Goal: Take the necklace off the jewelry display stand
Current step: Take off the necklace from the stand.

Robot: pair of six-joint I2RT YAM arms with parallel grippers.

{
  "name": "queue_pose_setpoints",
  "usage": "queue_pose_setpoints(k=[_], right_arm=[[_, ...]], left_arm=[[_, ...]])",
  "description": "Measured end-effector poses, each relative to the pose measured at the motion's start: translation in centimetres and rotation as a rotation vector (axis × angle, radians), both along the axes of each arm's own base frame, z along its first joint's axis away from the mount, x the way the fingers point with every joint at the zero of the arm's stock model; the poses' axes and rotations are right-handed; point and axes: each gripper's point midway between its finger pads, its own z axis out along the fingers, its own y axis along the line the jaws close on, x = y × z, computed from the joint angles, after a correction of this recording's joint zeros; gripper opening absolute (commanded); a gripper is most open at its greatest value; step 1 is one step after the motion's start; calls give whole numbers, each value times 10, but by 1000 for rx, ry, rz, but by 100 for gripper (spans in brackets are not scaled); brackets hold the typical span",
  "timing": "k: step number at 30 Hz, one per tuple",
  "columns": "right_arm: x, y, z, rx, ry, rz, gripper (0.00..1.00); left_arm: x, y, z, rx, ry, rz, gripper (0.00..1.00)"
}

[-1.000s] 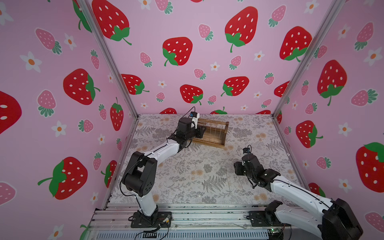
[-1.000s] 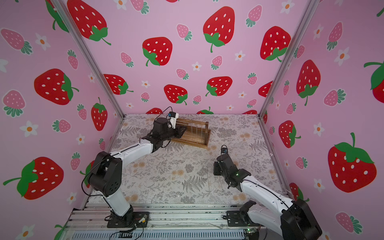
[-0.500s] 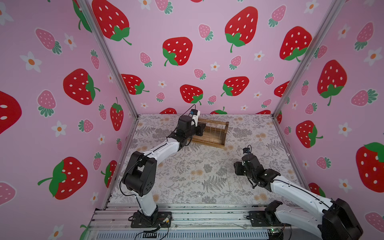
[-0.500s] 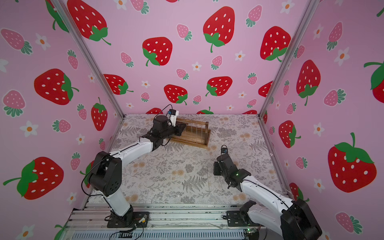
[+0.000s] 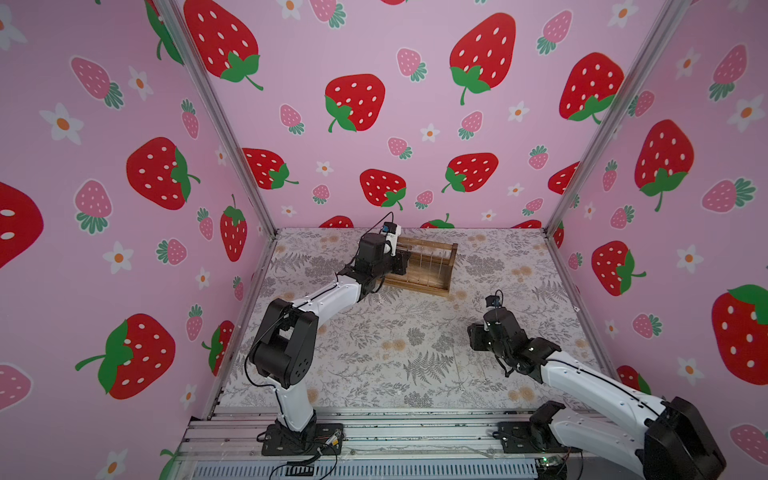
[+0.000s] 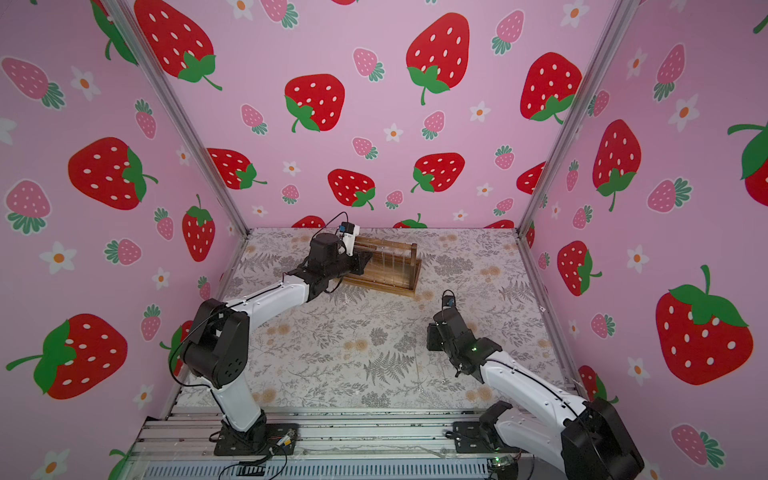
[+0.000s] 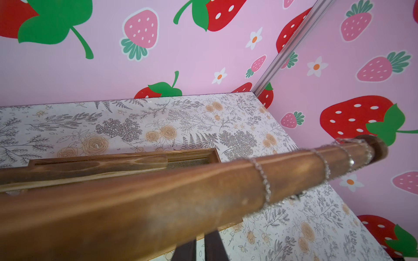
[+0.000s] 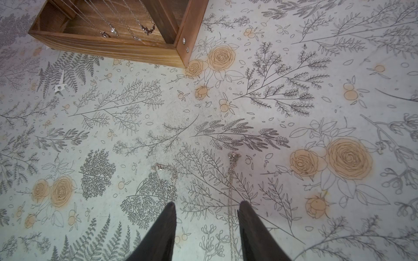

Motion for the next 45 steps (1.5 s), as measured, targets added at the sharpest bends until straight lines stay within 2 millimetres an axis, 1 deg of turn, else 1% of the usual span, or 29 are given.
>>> queue_pose_setpoints(k=[2,4,5,6,9,12,15,20,22,26,30,35,38,40,42,43,45], right_arm=[[0,0,0,0,0,0,46],[0,0,0,0,0,0,46],[0,0,0,0,0,0,46],[0,0,0,0,0,0,46],[0,0,0,0,0,0,46],[0,0,0,0,0,0,46],[0,0,0,-1,1,0,46],[0,0,-2,-3,6,0,46],[0,0,-2,-3,5,0,46],[0,0,-2,-3,6,0,46],[0,0,-2,-1,6,2,46],[-1,3,-2,7,10,11,46],[-1,8,1,30,6,36,46],[-2,15,4,52,0,68,48],[-5,24,9,85,1,120,51],[-8,31,13,113,5,157,51],[-13,47,26,173,4,241,64]], left_arm=[[0,0,0,0,0,0,7],[0,1,0,3,0,3,7],[0,1,0,2,0,4,2],[0,2,0,7,-2,5,0],[-1,6,3,18,4,22,0],[-4,15,10,44,13,60,0],[-3,23,27,62,9,94,0],[-8,40,66,82,-36,153,0],[-9,47,79,95,-53,177,0],[-6,67,94,140,-67,242,0],[0,88,91,182,-50,307,0],[9,121,72,251,2,414,0],[7,130,60,262,49,439,0],[-1,130,56,243,73,430,0],[-18,127,52,212,101,397,0],[-29,126,53,194,117,374,0],[-51,120,62,147,131,324,0]])
